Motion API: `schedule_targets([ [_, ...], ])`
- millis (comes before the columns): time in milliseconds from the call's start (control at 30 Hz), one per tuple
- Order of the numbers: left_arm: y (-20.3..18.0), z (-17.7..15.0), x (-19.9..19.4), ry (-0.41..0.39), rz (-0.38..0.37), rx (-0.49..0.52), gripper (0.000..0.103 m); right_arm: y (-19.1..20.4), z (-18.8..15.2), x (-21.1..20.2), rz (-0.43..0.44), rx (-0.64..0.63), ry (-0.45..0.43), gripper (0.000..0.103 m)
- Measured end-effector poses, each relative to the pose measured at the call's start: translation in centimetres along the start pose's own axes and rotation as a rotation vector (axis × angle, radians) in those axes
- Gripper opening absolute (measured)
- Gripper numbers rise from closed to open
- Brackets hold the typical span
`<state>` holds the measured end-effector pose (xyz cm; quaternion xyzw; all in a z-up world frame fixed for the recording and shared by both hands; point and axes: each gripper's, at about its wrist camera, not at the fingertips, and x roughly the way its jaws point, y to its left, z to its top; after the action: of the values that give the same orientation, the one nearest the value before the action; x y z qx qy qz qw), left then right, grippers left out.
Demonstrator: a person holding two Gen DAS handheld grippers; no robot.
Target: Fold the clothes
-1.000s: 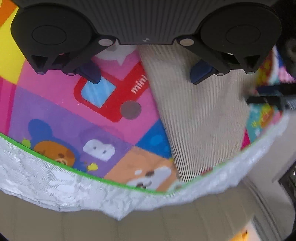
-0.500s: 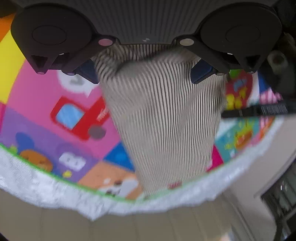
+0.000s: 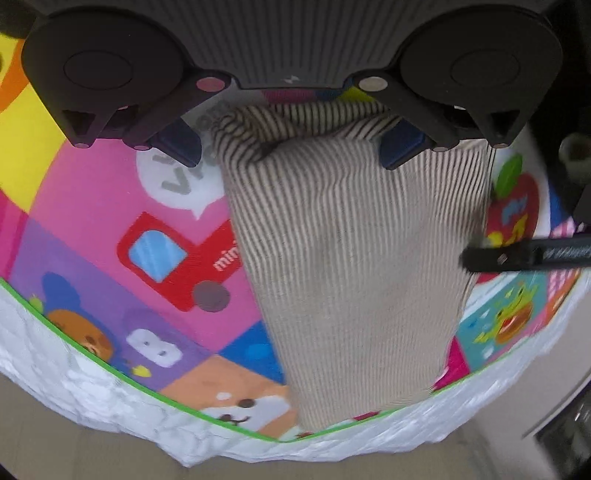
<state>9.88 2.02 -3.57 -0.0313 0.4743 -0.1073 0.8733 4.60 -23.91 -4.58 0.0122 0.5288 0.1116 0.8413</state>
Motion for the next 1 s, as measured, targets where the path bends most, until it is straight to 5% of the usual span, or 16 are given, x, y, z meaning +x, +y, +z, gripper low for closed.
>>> schedule_targets([
  [200,0.6,1.4,-2.9,-0.028,0.002,0.05,0.102,1.7,0.2,-4.4,-0.05,-0.234,-0.205,0.103],
  [267,0.7,1.9,-4.8,-0.057,0.045,0.102,0.103,2.4,0.6,-4.8,-0.1,-0.319,-0.239,0.093],
  [433,1.0,1.8,-9.2,-0.108,0.048,0.129,0.103,2.3,1.3,0.2,-0.102,-0.299,-0.019,0.09],
  [567,-0.5,-0.1,-9.7,-0.08,0.035,0.22,0.103,3.5,1.3,-1.4,-0.092,-0.442,-0.086,0.09],
  [733,-2.0,-2.0,-8.5,-0.034,0.032,0.277,0.103,6.3,-1.3,-4.9,0.047,-0.744,-0.169,0.09],
  [933,-3.1,-2.6,-7.5,0.002,0.026,0.306,0.103,8.6,-5.5,0.0,-0.056,-1.056,-0.154,0.09],
  [1000,-3.4,-2.8,-7.4,0.012,0.024,0.317,0.103,8.6,-4.9,0.0,-0.06,-1.032,-0.19,0.088],
])
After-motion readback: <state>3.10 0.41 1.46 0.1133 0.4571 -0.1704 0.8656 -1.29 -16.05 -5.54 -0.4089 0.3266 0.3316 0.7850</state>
